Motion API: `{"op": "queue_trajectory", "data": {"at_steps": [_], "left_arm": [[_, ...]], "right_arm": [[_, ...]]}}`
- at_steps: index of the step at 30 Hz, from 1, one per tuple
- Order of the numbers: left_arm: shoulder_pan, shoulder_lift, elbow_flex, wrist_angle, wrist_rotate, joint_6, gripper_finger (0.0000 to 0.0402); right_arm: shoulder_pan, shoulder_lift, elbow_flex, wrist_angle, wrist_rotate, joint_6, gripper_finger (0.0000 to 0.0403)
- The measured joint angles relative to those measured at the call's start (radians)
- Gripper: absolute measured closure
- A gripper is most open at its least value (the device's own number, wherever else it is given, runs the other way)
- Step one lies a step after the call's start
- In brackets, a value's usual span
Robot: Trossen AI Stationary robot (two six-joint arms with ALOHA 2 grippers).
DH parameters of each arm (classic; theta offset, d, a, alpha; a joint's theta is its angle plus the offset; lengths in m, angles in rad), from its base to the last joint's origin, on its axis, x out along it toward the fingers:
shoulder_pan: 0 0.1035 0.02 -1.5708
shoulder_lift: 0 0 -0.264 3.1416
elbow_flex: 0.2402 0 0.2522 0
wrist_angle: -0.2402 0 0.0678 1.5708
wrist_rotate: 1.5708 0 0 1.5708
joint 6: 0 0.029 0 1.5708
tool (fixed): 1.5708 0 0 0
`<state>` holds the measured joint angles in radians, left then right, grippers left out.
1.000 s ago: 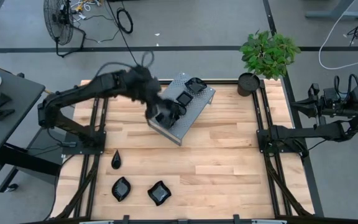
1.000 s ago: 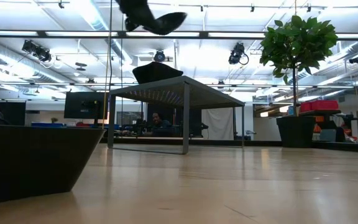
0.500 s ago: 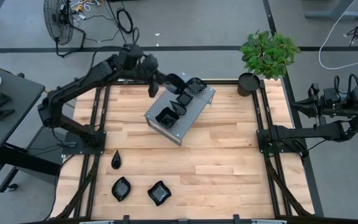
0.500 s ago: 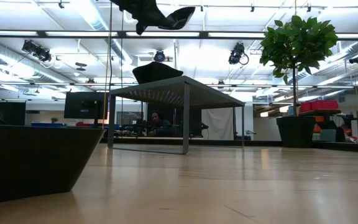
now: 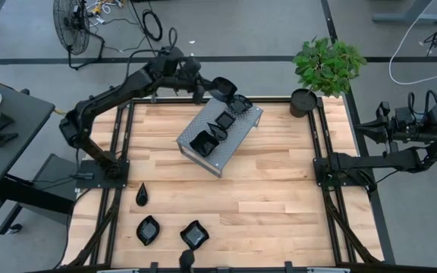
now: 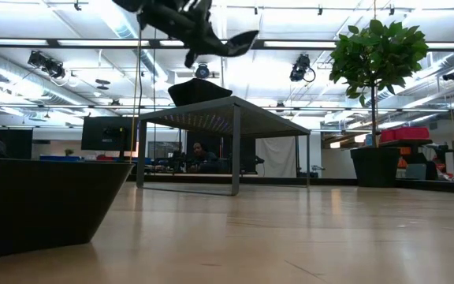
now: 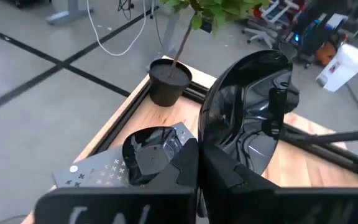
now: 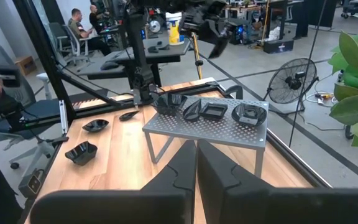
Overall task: Pick & Place Mini shaped plates
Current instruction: Stack the black leaf shaped plate on top of the black leaf shaped plate on the shelf
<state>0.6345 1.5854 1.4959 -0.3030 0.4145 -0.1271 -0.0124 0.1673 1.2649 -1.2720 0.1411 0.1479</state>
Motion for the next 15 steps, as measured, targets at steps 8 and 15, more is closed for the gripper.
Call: {"op": "queue_trajectory", "data": {"at_steps": [8,15], "left_arm": [[0.032,0.152,0.171,-0.008,0.067,-0.034,0.0393],[0.051,0.285,0.300,-0.010,0.147,-0.088,0.0387]], "right_arm": [[0.000,0.000,0.000,0.000,0.000,0.000,0.0383],[0.000,0.000,0.000,0.000,0.000,0.000,0.0383]]}}
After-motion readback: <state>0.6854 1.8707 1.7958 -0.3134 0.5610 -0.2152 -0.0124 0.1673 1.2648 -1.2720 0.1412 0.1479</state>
